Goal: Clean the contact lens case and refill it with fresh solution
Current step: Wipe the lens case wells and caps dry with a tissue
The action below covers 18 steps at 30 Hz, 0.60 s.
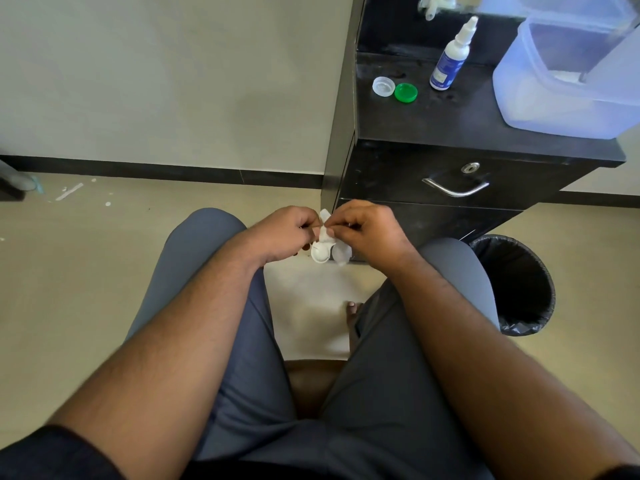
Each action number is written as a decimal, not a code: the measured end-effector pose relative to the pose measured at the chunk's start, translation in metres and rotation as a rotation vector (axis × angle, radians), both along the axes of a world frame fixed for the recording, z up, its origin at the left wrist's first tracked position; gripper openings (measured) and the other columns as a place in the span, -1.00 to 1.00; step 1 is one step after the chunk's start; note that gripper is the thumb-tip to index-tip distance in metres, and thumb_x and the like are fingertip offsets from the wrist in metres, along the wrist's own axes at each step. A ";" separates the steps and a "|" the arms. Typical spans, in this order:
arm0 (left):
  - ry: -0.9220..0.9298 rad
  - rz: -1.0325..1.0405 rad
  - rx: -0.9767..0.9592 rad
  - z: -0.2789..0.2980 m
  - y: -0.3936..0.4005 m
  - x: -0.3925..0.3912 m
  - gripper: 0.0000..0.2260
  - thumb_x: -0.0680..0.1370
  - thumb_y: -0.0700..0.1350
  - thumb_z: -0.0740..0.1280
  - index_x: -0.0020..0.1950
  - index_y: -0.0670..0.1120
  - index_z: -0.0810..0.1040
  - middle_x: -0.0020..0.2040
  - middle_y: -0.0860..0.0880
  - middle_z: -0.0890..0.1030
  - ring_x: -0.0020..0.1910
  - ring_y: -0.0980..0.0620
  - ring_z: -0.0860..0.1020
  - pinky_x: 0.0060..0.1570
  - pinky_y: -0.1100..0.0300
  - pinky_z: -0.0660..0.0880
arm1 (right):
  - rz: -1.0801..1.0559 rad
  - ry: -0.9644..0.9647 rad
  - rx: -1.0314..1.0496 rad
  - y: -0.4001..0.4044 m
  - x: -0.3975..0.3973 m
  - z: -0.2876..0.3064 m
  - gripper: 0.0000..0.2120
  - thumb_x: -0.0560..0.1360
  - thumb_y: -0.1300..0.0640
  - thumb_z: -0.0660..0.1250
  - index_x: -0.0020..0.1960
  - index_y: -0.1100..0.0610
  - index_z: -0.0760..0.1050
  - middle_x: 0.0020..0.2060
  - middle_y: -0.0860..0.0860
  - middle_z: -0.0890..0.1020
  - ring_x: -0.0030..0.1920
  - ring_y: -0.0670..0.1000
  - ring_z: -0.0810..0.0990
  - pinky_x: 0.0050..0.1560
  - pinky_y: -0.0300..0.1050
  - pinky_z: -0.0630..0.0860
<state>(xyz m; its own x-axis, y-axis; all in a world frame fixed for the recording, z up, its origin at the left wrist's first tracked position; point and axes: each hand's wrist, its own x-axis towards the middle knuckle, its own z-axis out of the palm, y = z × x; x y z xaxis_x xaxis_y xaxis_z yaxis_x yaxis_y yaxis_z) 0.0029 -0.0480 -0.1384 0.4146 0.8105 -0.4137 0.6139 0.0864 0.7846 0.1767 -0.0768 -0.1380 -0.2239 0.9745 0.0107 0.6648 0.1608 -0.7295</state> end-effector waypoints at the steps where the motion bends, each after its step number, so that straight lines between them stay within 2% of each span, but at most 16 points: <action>1: -0.041 0.017 -0.023 0.000 0.000 -0.001 -0.79 0.59 -0.18 0.27 -0.24 -0.02 0.51 -0.23 -0.03 0.54 -0.21 0.03 0.48 -0.22 0.13 0.44 | -0.034 0.033 -0.035 0.001 0.001 -0.001 -0.88 0.46 0.25 0.41 -0.01 0.19 0.66 -0.03 0.05 0.64 0.00 0.00 0.60 0.10 -0.06 0.56; 5: -0.066 0.035 -0.036 -0.002 0.001 0.000 -0.84 0.56 -0.23 0.25 -0.20 -0.08 0.53 -0.22 -0.04 0.55 -0.19 0.02 0.48 -0.22 0.11 0.43 | -0.081 0.150 -0.116 0.003 0.001 -0.002 -0.89 0.44 0.24 0.43 -0.04 0.16 0.67 -0.07 0.00 0.65 -0.02 -0.04 0.61 0.08 -0.10 0.57; 8: -0.047 0.018 -0.014 -0.004 -0.001 0.003 -0.87 0.57 -0.16 0.26 -0.11 -0.19 0.54 -0.20 -0.07 0.55 -0.19 -0.01 0.48 -0.20 0.07 0.41 | -0.133 0.172 -0.141 0.003 -0.004 -0.004 -0.92 0.44 0.22 0.44 -0.08 0.14 0.67 -0.12 -0.01 0.65 -0.07 -0.05 0.61 0.00 -0.16 0.56; 10: -0.061 0.037 0.016 -0.004 -0.001 0.005 -0.85 0.58 -0.13 0.27 -0.08 -0.21 0.53 -0.20 -0.08 0.55 -0.20 0.00 0.47 -0.20 0.09 0.39 | -0.223 0.276 -0.216 0.004 -0.004 -0.002 -0.96 0.44 0.20 0.45 -0.12 0.10 0.67 -0.16 0.00 0.67 -0.10 -0.04 0.64 -0.04 -0.14 0.58; 13: -0.060 0.064 0.074 -0.002 -0.001 0.003 -0.87 0.60 -0.14 0.24 -0.11 -0.12 0.52 -0.26 -0.01 0.51 -0.30 0.06 0.41 -0.27 0.15 0.34 | -0.311 0.434 -0.339 0.006 0.002 -0.002 -0.95 0.44 0.24 0.44 -0.14 0.12 0.66 -0.17 0.07 0.70 -0.11 0.05 0.67 -0.04 -0.05 0.63; 18: 0.045 -0.064 0.197 -0.004 -0.007 0.010 -0.84 0.61 -0.15 0.22 -0.18 -0.07 0.43 -0.29 0.04 0.42 -0.33 0.08 0.36 -0.36 0.18 0.27 | -0.302 0.482 -0.441 0.006 0.004 -0.005 -0.95 0.43 0.25 0.45 -0.18 0.13 0.67 -0.19 0.09 0.70 -0.15 0.07 0.67 -0.09 -0.04 0.62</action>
<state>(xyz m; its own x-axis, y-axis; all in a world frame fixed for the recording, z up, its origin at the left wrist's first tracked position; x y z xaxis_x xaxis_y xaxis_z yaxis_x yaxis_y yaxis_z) 0.0125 -0.0548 -0.1424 0.4522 0.8502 -0.2694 0.6484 -0.1060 0.7539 0.1810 -0.0703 -0.1426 -0.0130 0.9296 -0.3684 0.2215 -0.3566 -0.9076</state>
